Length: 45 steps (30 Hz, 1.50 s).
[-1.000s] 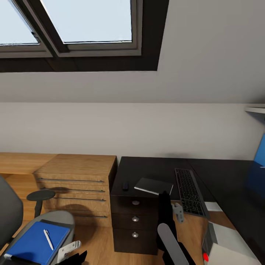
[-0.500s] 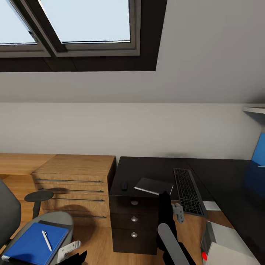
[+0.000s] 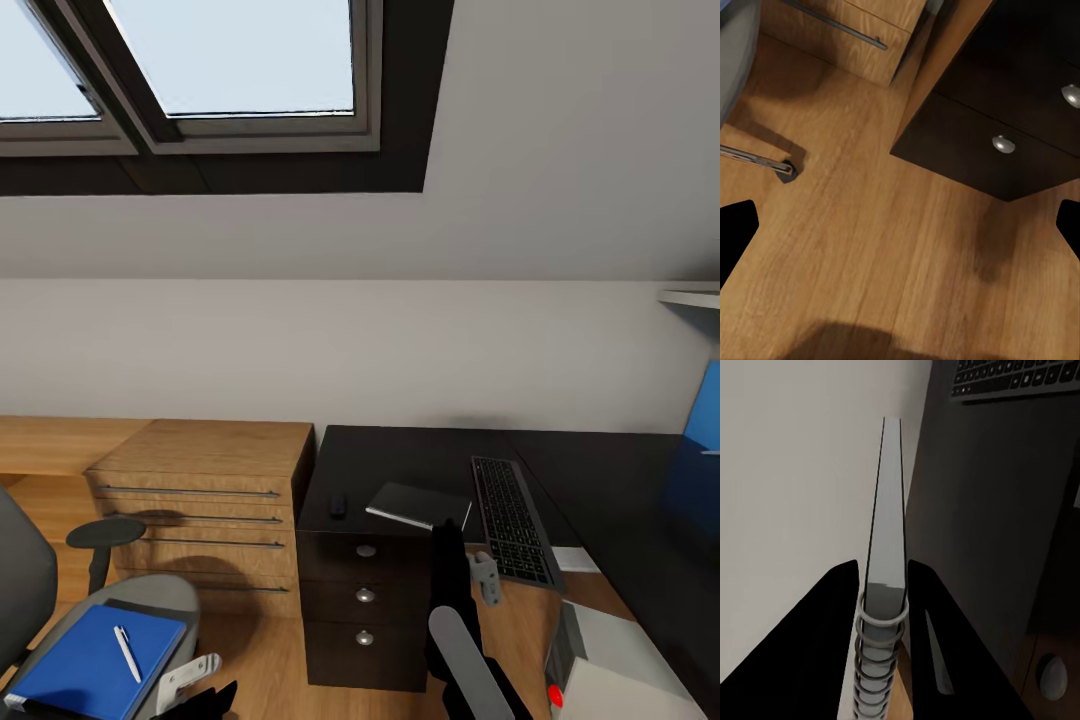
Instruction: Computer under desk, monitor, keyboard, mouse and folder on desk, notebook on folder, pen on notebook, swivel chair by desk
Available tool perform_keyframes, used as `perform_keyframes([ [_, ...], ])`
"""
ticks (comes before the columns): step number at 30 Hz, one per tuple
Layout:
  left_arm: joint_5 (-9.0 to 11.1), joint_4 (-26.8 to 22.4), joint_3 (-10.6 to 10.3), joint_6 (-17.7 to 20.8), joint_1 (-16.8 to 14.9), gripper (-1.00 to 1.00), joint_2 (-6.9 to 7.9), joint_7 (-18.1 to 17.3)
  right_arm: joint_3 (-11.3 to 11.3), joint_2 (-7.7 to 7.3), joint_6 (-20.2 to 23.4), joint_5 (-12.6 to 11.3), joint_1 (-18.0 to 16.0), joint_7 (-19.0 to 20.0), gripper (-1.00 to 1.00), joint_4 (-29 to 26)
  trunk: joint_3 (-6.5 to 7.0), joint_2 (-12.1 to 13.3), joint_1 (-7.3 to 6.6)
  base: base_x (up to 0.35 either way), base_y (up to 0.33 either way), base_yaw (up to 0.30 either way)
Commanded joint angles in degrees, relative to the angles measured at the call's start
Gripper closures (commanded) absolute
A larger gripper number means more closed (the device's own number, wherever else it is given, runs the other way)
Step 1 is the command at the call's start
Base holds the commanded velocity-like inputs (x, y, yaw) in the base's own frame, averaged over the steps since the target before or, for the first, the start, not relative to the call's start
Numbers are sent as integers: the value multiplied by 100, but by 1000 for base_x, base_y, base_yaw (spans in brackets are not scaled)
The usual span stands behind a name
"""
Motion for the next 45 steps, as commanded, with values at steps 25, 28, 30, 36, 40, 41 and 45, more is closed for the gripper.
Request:
perform_keyframes([
  [25,53,-41,-19,6,0,-100,-2,80,8,0,-36,-28,-5,4,100,-25,-329,-726,396,0,0,0],
  [28,53,-42,-19,6,1,-100,-2,79,7,0,-36,-28,-5,5,100,-25,-383,-847,462,0,0,0],
  [30,53,-42,-19,6,2,-100,-2,78,7,0,-36,-28,-5,4,100,-25,-419,-927,506,0,0,0],
  [36,53,-42,-17,6,1,-100,-2,74,7,0,-36,-28,-5,5,100,-25,-527,-1167,638,0,0,0],
  [40,53,-42,-17,6,0,-100,-2,70,7,0,-36,-28,-5,4,100,-25,-599,-1328,725,0,0,0],
  [41,53,-42,-18,6,0,-100,-2,70,7,0,-36,-28,-5,3,100,-25,-616,-1368,747,0,0,0],
  [45,53,-42,-18,6,0,-100,-2,69,7,0,-36,-28,-5,3,100,-25,-688,-1528,835,0,0,0],
])
